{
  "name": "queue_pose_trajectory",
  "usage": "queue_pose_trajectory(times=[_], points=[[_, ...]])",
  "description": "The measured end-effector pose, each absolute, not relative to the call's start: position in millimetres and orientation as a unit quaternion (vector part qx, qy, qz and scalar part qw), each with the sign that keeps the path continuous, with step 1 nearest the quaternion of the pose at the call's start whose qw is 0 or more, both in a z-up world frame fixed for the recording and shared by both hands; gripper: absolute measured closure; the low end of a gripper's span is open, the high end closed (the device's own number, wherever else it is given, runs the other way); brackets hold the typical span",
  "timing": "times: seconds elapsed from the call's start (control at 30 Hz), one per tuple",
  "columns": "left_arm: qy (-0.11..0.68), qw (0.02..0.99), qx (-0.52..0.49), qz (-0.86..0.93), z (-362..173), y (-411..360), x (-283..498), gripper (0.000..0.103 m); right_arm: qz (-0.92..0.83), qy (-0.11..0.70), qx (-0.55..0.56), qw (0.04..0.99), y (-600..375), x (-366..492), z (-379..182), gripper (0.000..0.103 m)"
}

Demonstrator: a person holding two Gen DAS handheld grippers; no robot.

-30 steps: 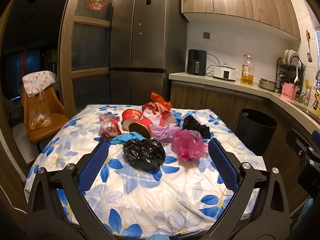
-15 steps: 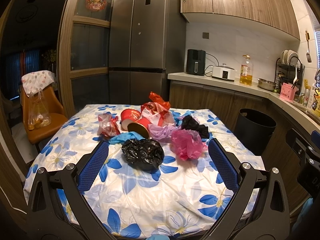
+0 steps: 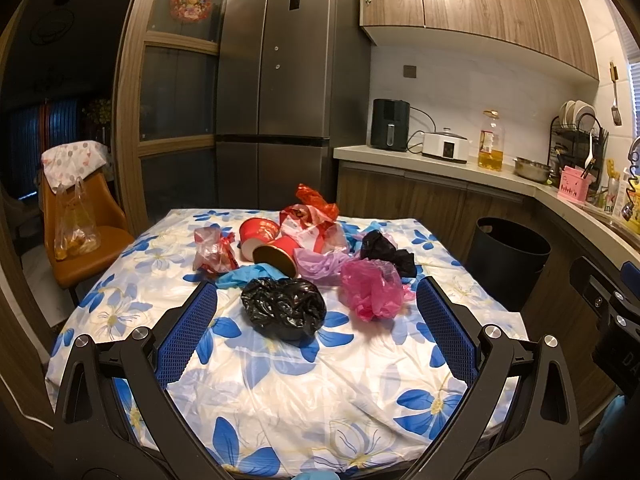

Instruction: Collect trash

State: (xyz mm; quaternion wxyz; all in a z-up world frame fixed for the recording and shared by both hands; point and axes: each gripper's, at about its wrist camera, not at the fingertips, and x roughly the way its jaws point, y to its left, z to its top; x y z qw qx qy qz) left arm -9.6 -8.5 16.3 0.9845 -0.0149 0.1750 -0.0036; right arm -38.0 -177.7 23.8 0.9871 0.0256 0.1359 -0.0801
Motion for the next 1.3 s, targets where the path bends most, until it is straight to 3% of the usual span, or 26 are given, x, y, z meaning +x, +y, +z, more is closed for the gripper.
queue_pose_trajectory(times=[0.47, 0.87, 1.3], points=[[0.173, 0.985, -0.031, -0.007, 7.2, -6.2, 0.3, 0.005, -0.067, 0.142, 0.031, 0.987, -182.3, -18.5, 13.3, 0.005], [0.173, 0.984, -0.046, 0.01, -33.8, 21.3, 30.1, 0.007, -0.017, 0.17, 0.042, 0.984, -177.0, 29.3, -22.2, 0.006], [0.205, 0.977, -0.056, 0.015, -70.0, 27.2, 94.1, 0.017, 0.067, 0.196, 0.061, 0.976, -148.9, 92.5, -57.7, 0.025]])
